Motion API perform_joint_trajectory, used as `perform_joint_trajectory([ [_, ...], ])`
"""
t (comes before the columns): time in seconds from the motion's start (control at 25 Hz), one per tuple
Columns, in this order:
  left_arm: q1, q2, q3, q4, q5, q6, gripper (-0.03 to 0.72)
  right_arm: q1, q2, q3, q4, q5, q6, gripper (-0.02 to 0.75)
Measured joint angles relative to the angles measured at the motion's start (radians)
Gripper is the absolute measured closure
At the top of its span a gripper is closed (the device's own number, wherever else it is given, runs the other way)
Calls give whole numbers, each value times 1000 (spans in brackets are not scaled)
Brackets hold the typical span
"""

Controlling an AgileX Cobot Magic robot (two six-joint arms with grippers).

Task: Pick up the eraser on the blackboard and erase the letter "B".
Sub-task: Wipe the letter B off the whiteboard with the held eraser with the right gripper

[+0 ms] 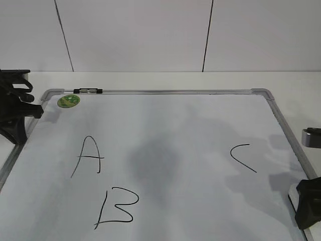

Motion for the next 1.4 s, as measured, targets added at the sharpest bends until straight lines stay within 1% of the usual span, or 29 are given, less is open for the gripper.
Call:
perform_joint_trajectory([
  [0.12,0,0,0,-2,-2,0,669,0,0,0,2,3,0,89],
  [0.2,0,0,0,-2,-2,0,669,0,0,0,6,3,0,122],
  [0.28,0,0,0,-4,-4,0,669,0,0,0,11,3,0,174],
  [0.44,0,0,0,-4,-5,0,669,0,0,0,11,6,-4,201],
  [0.76,0,0,0,-4,-7,0,669,0,0,-4,12,10,-4,209],
  [0.96,0,0,0,-4,-7,0,669,0,4,-49,9,82,-4,209],
  [1.12,0,0,0,-4,-9,0,669,0,-20,-88,12,102,-4,209],
  [1.36,0,0,0,-4,-9,0,669,0,-78,-101,83,129,-4,209],
  [1.4,0,0,0,-4,-9,0,669,12,-83,-103,89,133,-4,209],
])
